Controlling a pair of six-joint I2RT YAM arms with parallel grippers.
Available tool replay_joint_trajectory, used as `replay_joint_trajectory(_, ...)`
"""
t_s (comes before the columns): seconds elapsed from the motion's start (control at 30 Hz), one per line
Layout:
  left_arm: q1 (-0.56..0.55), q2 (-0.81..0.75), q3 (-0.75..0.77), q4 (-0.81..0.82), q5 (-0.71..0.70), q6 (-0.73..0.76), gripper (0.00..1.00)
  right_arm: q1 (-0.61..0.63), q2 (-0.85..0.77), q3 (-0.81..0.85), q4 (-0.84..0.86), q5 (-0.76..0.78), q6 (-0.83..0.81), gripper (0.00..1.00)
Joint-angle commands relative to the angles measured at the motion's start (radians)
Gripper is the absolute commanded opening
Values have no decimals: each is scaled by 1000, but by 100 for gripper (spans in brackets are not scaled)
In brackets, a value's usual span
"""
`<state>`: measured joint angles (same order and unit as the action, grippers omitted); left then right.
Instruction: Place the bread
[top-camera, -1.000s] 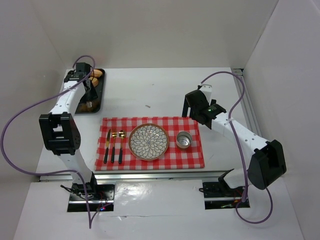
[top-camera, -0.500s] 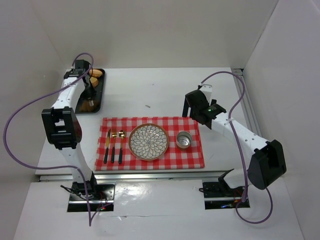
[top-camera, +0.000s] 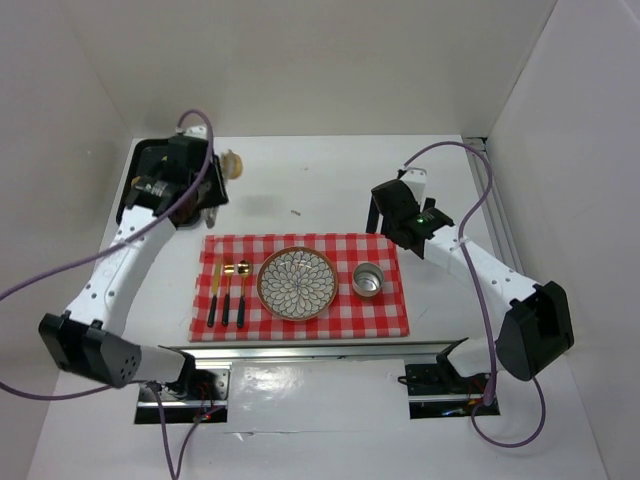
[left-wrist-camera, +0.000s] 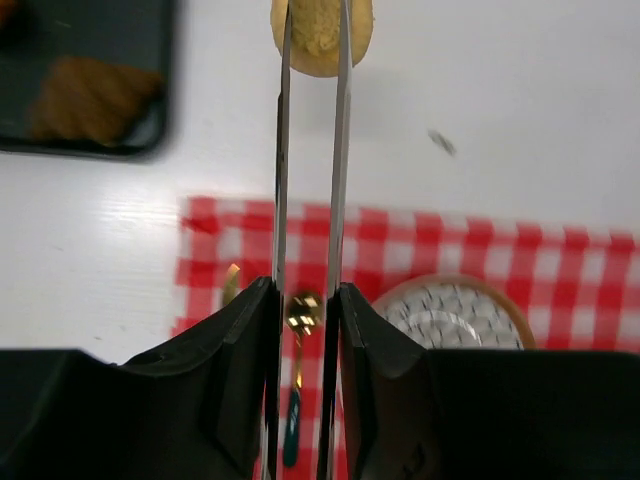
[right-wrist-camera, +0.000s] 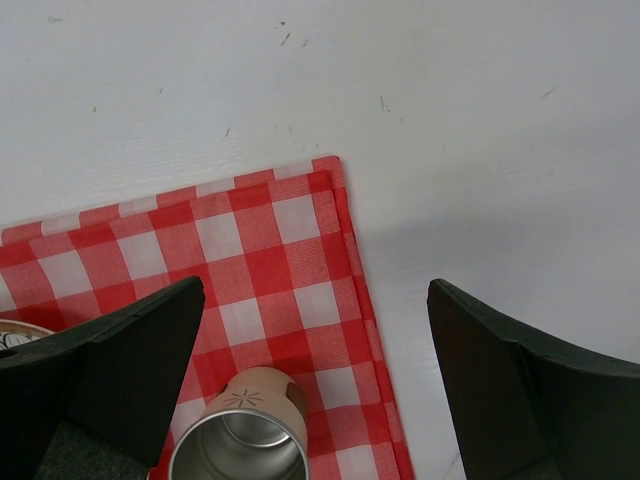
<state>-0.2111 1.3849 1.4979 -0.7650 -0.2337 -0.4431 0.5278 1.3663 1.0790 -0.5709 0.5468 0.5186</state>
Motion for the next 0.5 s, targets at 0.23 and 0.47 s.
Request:
replay_joint_trajectory(0.23,-439,-185,-205,-103,15,63,39,8,-92,39,-30,71,9,100)
replay_joint_trajectory(0.47,-583,-195,-206,-146,47,20,39,8,-101,59,-50,94,9,100)
